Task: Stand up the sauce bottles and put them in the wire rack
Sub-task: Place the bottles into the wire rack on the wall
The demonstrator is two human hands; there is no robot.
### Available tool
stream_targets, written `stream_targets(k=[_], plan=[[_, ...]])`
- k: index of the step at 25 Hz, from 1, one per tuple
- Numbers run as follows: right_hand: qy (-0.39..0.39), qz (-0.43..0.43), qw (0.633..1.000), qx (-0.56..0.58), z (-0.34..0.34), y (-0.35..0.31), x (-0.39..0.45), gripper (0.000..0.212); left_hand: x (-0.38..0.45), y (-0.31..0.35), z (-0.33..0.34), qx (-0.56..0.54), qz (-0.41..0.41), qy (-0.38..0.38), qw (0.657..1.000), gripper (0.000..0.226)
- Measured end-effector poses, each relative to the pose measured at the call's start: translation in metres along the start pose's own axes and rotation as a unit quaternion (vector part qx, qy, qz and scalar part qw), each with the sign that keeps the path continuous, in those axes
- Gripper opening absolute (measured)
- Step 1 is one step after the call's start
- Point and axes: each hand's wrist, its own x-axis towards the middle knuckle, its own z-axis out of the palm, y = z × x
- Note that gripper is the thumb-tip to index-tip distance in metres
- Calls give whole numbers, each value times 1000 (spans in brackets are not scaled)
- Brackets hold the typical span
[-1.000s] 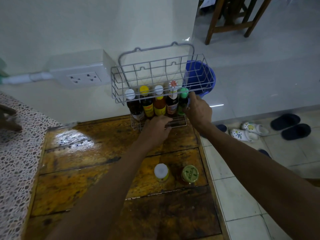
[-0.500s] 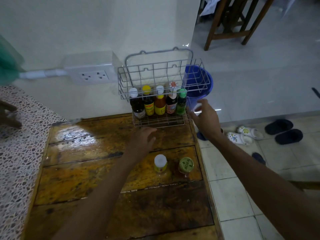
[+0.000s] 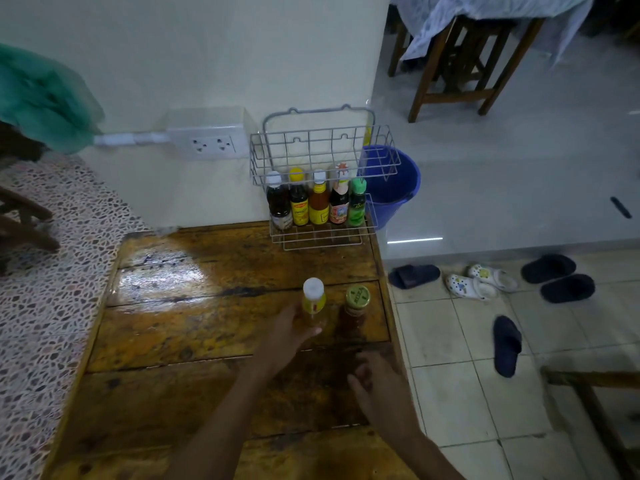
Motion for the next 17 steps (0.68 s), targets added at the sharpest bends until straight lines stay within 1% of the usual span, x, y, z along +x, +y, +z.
stream_targets(k=[2,4,6,8,9,11,13,14,15,17], plan=[[-9,-12,1000,13,3,-17,-6,47,-19,3,6,0,5,12,1000,53],[13,-48,998,36,0,-37,-13,59,-46,-1,15,2,13,25,1000,42],[35,-92,993,64,-4,-53,-22,67,-77,-5,23,5,26,54,998,37],[51,-125,988,79,-15,-69,-35,65,-108,4,29,-17,50,88,995,35],[61,-136,986,81,-26,-81,-39,60,-118,14,28,-26,59,106,992,32],[76,-166,981,70,-61,-115,-38,43,-125,51,11,-15,85,158,984,28],[94,-210,972,47,-110,-158,-24,36,-120,96,-18,8,126,218,968,26],[111,-237,964,37,-137,-183,-13,36,-117,124,-38,15,138,242,960,25],[129,-263,956,30,-165,-209,0,37,-109,152,-60,24,147,263,953,31],[147,-301,942,24,-216,-260,30,43,-91,207,-111,53,158,271,948,43]])
